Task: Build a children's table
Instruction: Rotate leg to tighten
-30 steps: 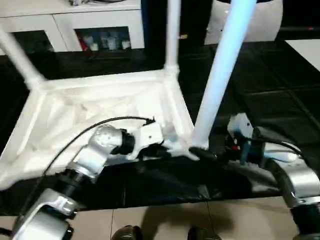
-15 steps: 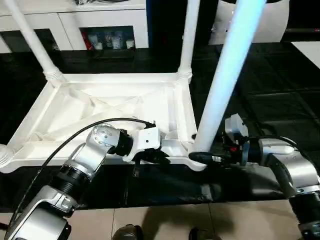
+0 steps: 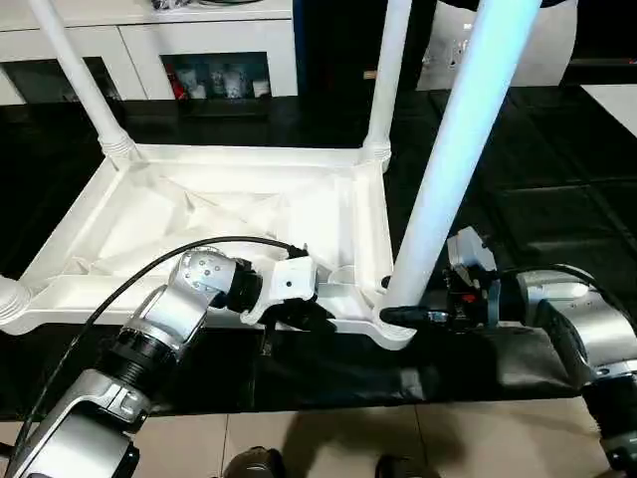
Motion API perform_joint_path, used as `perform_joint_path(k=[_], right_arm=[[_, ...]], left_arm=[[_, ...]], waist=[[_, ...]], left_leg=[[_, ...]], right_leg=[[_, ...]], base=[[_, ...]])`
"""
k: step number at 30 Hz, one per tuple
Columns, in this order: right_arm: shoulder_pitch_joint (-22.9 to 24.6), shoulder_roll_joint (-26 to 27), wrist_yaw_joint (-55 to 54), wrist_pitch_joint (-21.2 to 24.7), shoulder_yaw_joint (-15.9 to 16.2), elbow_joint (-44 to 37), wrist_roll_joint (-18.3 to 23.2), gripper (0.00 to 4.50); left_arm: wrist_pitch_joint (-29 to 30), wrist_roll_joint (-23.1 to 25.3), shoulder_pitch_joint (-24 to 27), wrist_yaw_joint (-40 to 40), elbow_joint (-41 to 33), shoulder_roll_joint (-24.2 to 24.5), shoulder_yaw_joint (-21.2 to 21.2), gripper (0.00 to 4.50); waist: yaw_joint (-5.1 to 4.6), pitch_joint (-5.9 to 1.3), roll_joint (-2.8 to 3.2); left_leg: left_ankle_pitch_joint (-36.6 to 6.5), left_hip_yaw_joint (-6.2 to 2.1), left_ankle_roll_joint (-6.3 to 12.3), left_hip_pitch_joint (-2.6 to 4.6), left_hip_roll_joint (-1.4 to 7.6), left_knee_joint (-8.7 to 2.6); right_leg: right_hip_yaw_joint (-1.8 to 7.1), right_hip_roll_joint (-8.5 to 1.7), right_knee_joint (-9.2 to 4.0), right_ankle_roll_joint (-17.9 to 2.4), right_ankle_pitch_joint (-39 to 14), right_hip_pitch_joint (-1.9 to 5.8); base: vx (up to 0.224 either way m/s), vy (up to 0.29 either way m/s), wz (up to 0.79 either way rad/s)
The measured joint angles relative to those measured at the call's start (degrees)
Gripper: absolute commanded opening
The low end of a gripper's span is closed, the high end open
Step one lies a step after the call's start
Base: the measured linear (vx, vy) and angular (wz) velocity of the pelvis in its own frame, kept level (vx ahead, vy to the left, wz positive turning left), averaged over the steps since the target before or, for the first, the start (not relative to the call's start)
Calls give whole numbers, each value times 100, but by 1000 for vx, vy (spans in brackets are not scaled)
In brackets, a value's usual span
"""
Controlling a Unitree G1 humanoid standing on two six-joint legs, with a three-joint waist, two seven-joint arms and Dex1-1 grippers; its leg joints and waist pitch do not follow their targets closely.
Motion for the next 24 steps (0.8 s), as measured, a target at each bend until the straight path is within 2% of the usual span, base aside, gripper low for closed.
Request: perform_joint_path(k=[4, 8, 12, 16, 20, 22, 24], right_arm=[[274, 255, -527, 180, -186, -283, 6, 202], [372, 765, -1790, 453, -419, -466, -164, 202], [320, 1521, -3246, 769, -831, -474, -425, 202], [-100, 2421, -5097, 816, -1199, -115, -948, 202], [-561, 3027, -6402, 661, -1491, 400, -1185, 202], [-575, 3046, -6476, 587, -1522, 435, -1184, 258], [-564, 3206, -6474, 564, -1635, 389, -1076, 283]], left_arm=[[533, -46, -3, 177, -42, -158, 96, 0], [1144, 38, -65, 748, -36, -357, 271, 0], [1863, 178, -190, 1543, 3, -801, 478, 0], [2388, 290, -521, 2706, 413, -1532, 694, 0], [2484, 403, -653, 3622, 661, -2064, 872, 0], [2484, 410, -670, 3701, 674, -2116, 873, 0], [2483, 428, -682, 3778, 674, -2110, 886, 0]], waist=[[8, -3, 4], [-109, -2, 2], [-281, 5, -7], [-471, 16, -11], [-566, 18, -6], [-575, 18, -6], [-602, 17, -3]], left_leg=[[0, 0, 0, 4, 0, -1], [1, 1, -1, 24, -4, 0], [0, 0, -2, 43, -7, 6], [0, -12, -2, 26, -16, 9], [0, -52, -2, 4, -16, 3], [0, -64, -1, -12, -16, 1], [-1, -63, 0, -11, -19, 1]], right_leg=[[0, 0, 1, -1, 0, 1], [6, 0, -4, 35, -22, 7], [3, -3, -21, 42, -26, 14], [-14, -11, -49, 47, -29, -15], [-53, -8, -117, 46, -29, -16], [-64, -7, -139, 45, -27, -17], [-57, -7, -139, 39, -24, -16]], base=[[0, 0, 0], [0, 0, 0], [0, 0, 0], [0, 0, 0], [0, 0, 0], [0, 0, 0], [0, 0, 0]])
